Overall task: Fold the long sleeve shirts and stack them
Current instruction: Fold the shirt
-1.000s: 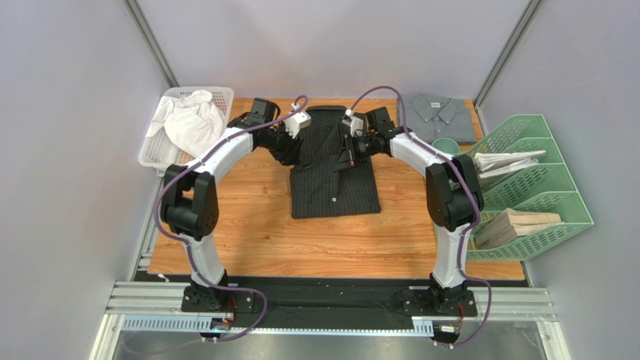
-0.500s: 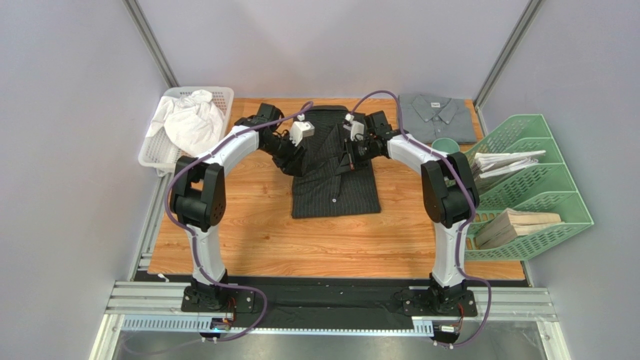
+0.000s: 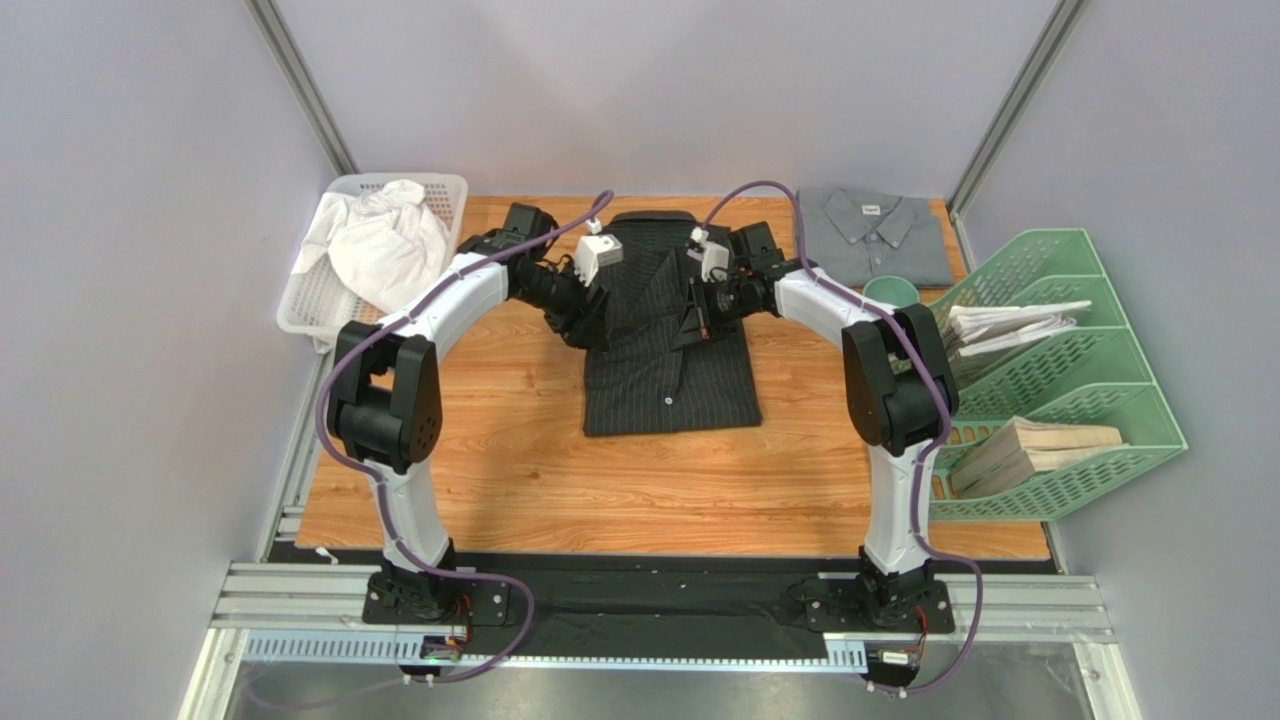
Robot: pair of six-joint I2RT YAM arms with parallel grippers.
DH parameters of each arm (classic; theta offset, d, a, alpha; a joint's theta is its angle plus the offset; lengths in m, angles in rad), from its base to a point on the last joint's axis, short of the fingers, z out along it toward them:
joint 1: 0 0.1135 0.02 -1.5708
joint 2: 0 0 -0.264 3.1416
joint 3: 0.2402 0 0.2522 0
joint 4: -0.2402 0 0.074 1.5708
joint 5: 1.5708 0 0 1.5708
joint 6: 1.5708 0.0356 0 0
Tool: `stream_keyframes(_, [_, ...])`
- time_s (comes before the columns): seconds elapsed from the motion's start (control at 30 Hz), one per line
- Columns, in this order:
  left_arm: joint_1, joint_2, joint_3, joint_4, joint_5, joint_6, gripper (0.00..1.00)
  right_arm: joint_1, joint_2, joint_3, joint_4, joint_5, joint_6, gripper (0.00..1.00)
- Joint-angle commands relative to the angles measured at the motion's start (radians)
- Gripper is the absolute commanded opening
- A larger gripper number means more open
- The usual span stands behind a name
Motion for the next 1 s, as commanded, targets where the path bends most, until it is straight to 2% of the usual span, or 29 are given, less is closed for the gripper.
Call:
stream_keyframes(0.0, [-0.003,0.039,0.038,-0.013,-0.049,0.002,0.66,-0.007,0.005,0.006,0.016,0.004,-0.015,0.00])
stream_keyframes(0.1, [-0.008,0.091,0.093,-0.059,-0.075,0.019,0.66,-0.007,0.006,0.009,0.016,0.004,-0.013,0.00])
stream_keyframes(0.2, [-0.014,0.136,0.156,-0.116,-0.066,0.059,0.55,-0.010,0.011,0.015,0.013,0.001,-0.013,0.00])
stream_keyframes(0.23, [-0.015,0.145,0.186,-0.122,-0.064,0.065,0.44,-0.008,0.013,0.014,0.011,0.001,-0.015,0.00])
stream_keyframes(0.4, [-0.014,0.210,0.278,-0.148,-0.050,0.059,0.09,-0.011,0.017,0.026,0.007,0.000,-0.012,0.00])
stream_keyframes(0.5, [-0.015,0.236,0.323,-0.148,-0.057,0.055,0.00,-0.013,0.026,0.041,-0.002,-0.006,-0.012,0.00])
stream_keyframes(0.67, [-0.011,0.245,0.355,-0.150,-0.040,0.064,0.00,-0.014,0.036,0.056,-0.007,-0.002,-0.007,0.00])
stream_keyframes(0.7, [-0.006,0.243,0.366,-0.226,-0.011,0.094,0.10,-0.016,0.037,0.058,-0.008,-0.003,-0.007,0.00])
stream_keyframes(0.8, [0.011,0.181,0.308,-0.266,0.031,0.159,0.44,-0.019,0.039,0.063,-0.008,-0.005,-0.001,0.00])
stream_keyframes(0.93, [0.008,0.163,0.262,-0.332,-0.009,0.211,0.64,-0.019,0.040,0.061,-0.010,-0.003,-0.004,0.00])
stream_keyframes(0.97, [0.009,0.173,0.269,-0.360,-0.007,0.210,0.66,-0.019,0.040,0.060,-0.010,-0.002,-0.004,0.00])
